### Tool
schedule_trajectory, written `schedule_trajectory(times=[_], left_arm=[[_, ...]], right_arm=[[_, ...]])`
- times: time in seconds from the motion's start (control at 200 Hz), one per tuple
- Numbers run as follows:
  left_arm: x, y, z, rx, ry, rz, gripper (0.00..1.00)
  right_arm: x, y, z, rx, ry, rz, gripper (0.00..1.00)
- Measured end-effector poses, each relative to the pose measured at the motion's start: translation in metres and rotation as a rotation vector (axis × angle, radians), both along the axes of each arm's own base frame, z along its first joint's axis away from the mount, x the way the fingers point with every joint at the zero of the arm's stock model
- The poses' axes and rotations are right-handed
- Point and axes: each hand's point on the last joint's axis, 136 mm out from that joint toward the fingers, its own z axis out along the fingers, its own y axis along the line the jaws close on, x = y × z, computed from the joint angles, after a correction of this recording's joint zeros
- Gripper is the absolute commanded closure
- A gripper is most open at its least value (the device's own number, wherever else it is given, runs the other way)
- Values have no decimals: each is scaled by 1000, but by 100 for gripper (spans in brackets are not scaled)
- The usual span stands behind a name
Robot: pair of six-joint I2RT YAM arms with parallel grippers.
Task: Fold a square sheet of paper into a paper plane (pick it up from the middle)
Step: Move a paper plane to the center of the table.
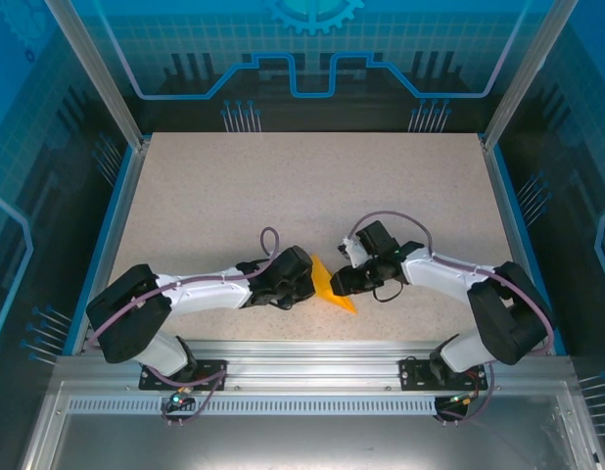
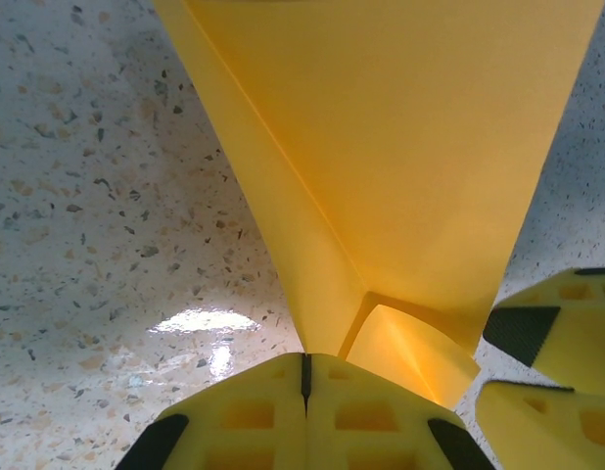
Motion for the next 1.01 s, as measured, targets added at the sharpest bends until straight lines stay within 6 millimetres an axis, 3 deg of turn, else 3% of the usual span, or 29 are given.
schedule_trajectory(times=[0.21,0.28,0.455,0.65,1.005], left_arm=[[-2,4,-4,16,9,2,100],[-3,5,-5,18,10,2,100],[-5,7,-7,28,17,2,100],[-5,7,-9,32,21,2,100],[-5,7,-9,33,21,1,100]], right_arm=[[8,-1,1,-30,-34,5,54],[10,-1,4,-32,-47,14,47],[15,8,8,-12,-58,42,46],[8,9,-7,-30,-14,69,47],[-12,23,-5,-23,-11,150,49]])
